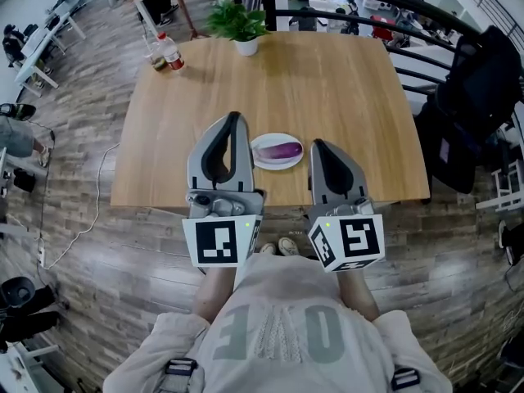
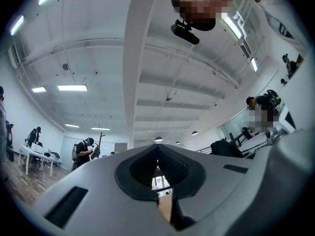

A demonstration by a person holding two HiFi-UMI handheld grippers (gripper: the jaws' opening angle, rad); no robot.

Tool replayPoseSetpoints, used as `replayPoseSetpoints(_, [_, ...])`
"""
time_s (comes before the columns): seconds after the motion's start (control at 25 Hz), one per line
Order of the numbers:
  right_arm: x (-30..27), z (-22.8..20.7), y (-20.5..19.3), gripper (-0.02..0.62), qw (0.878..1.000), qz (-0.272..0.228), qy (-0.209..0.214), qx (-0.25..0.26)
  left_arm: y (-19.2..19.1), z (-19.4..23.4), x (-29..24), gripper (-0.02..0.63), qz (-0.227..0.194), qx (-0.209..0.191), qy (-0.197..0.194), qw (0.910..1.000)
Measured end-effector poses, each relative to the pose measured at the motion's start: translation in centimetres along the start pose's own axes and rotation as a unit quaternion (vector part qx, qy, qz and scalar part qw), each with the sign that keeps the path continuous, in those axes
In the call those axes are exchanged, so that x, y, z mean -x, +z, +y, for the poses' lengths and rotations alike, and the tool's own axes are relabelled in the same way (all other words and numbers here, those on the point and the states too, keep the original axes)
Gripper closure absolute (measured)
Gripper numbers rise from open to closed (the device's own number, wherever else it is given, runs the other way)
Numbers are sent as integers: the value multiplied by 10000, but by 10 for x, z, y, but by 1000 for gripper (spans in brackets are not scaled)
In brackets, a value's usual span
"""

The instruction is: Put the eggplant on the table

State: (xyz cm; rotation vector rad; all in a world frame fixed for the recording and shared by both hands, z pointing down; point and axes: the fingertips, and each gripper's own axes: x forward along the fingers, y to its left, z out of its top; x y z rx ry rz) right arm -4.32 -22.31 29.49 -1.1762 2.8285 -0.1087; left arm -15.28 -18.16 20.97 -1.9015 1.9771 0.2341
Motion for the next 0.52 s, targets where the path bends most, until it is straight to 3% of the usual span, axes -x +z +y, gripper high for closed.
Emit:
replayPoseSetpoints(0.2, [-2, 3, -4, 577, 10000, 23, 65, -45, -3, 6, 5, 597, 49, 64, 85, 9999])
replayPoseSetpoints(0.52, [0, 5, 2, 577, 9998, -28, 163, 60, 4, 12, 7, 597, 78, -175, 284, 9994])
